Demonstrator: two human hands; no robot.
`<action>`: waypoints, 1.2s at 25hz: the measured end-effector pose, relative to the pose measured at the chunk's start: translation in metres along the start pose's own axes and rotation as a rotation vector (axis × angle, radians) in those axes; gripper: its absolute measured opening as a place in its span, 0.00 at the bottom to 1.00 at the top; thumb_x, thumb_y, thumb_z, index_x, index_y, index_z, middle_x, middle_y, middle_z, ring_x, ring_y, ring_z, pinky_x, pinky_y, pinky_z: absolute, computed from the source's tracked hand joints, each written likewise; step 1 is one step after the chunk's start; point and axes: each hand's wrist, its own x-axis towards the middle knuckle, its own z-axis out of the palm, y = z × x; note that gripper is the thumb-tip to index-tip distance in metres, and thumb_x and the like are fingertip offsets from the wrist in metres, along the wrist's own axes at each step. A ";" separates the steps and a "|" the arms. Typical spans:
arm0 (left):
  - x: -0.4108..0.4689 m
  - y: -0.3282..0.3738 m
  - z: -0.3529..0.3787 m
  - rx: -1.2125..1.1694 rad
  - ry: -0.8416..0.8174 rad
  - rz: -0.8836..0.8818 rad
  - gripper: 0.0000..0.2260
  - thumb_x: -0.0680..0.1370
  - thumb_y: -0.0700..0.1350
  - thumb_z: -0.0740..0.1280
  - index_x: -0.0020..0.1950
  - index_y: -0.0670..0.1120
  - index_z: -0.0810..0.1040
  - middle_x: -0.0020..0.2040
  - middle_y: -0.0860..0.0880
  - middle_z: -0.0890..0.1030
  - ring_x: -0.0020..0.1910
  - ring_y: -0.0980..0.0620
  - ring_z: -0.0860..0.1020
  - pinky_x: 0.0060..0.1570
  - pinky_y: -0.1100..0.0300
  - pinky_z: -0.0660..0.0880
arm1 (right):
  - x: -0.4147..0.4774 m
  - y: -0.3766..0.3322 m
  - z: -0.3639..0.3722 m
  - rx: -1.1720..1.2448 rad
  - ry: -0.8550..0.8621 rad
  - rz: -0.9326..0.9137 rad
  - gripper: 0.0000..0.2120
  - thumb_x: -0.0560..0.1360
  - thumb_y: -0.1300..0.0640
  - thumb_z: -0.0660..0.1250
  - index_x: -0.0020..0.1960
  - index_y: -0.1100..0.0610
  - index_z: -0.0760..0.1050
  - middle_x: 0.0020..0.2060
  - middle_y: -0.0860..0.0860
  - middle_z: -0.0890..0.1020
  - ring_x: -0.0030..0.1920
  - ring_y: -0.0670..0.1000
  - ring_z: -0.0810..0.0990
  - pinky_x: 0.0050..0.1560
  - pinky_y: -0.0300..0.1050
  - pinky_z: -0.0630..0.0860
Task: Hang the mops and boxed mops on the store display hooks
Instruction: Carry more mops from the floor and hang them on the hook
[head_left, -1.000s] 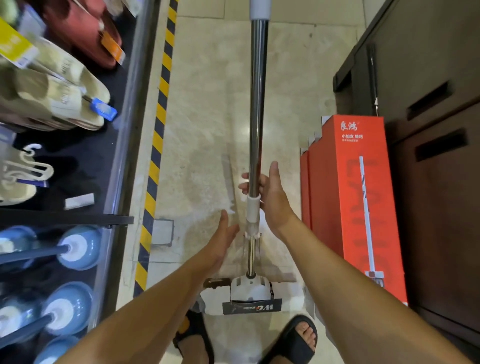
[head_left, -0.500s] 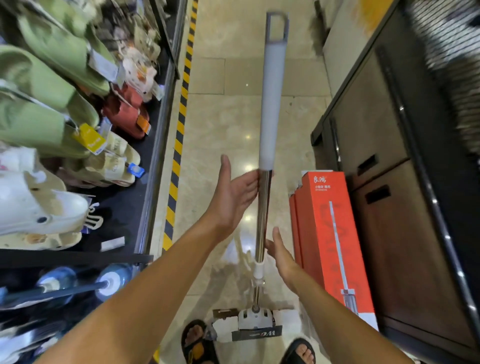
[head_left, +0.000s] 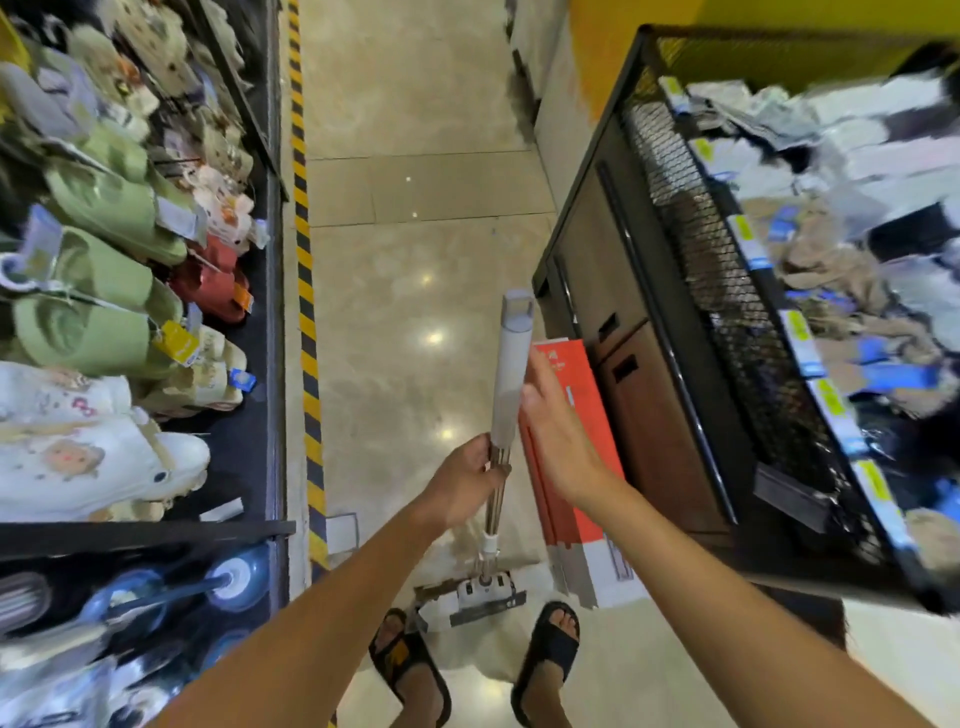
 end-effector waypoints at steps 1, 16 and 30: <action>-0.010 0.002 0.005 0.090 0.011 0.019 0.12 0.80 0.41 0.69 0.63 0.46 0.81 0.59 0.46 0.85 0.62 0.43 0.82 0.68 0.44 0.76 | -0.018 -0.004 0.003 -0.047 0.001 -0.015 0.25 0.84 0.39 0.55 0.78 0.46 0.64 0.68 0.46 0.75 0.68 0.44 0.75 0.68 0.42 0.73; -0.126 -0.014 0.080 0.158 0.125 0.044 0.15 0.77 0.54 0.70 0.62 0.52 0.84 0.57 0.47 0.87 0.59 0.45 0.84 0.65 0.39 0.78 | -0.145 0.010 -0.034 -0.329 -0.227 -0.166 0.13 0.82 0.48 0.65 0.61 0.54 0.79 0.50 0.44 0.85 0.50 0.40 0.83 0.48 0.29 0.72; -0.296 -0.052 0.147 0.020 0.731 0.080 0.14 0.79 0.45 0.72 0.61 0.62 0.82 0.63 0.57 0.84 0.66 0.55 0.80 0.70 0.57 0.75 | -0.227 -0.149 -0.009 -0.359 -0.567 -0.731 0.18 0.80 0.37 0.59 0.60 0.47 0.77 0.46 0.44 0.85 0.45 0.46 0.84 0.44 0.52 0.80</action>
